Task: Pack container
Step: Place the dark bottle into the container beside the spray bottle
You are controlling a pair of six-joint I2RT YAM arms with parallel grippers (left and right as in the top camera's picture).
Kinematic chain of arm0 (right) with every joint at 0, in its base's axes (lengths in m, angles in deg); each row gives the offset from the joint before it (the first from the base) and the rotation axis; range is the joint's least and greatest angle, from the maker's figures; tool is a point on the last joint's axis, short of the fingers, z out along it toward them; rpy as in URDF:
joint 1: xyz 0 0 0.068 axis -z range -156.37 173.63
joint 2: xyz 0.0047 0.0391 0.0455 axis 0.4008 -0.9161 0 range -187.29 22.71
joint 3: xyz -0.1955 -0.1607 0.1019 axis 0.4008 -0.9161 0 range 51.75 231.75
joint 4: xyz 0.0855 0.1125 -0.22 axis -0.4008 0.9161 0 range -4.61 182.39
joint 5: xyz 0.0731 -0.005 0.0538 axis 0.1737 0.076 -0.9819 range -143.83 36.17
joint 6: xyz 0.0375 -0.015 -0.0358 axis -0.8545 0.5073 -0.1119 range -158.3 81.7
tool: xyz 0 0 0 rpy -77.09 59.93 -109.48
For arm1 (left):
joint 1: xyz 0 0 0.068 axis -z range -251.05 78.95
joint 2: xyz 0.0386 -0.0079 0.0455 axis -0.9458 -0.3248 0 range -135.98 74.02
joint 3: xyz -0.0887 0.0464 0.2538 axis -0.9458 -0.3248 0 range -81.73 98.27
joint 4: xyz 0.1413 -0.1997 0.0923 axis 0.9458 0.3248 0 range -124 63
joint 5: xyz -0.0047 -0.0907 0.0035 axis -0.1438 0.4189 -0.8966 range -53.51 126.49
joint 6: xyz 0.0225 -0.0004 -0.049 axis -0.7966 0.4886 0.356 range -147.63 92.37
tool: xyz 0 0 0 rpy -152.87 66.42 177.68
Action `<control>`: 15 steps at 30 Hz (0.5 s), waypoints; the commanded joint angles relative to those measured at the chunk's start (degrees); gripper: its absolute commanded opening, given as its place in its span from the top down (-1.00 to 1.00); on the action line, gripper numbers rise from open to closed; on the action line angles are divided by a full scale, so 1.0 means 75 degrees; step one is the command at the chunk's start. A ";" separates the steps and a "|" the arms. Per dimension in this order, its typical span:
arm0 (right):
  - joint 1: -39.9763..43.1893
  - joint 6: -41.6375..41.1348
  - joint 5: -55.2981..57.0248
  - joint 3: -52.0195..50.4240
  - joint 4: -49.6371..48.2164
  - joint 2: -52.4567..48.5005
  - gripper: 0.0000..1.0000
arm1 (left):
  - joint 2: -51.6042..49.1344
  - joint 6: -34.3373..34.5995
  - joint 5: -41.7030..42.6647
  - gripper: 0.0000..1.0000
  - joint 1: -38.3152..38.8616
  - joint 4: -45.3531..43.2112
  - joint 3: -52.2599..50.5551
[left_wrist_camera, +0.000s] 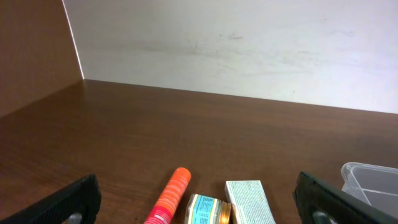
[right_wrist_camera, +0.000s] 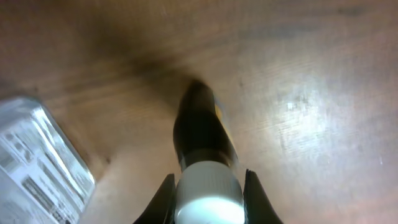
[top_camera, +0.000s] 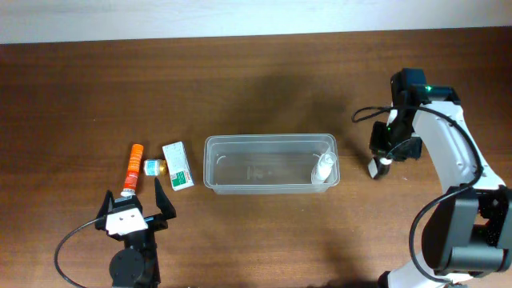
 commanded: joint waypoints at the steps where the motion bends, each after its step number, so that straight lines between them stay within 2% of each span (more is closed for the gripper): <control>1: -0.0163 -0.0032 0.0035 0.0656 0.0527 0.0845 0.91 | 0.0058 -0.0064 0.0035 -1.00 -0.0044 -0.0020 -0.0055; 6: -0.0901 -0.0557 0.0047 0.1574 0.1448 0.2157 0.92 | 0.0058 -0.0064 0.0035 -0.99 -0.0044 -0.0023 -0.0055; 12: -0.1912 -0.1588 0.0044 0.2081 0.1530 0.3421 0.92 | 0.0058 -0.0064 0.0035 -0.99 -0.0044 -0.0020 -0.0055; 15: -0.2436 -0.2072 0.0047 0.2072 0.1530 0.3634 0.92 | 0.0058 -0.0064 0.0035 -0.99 -0.0044 -0.0023 -0.0055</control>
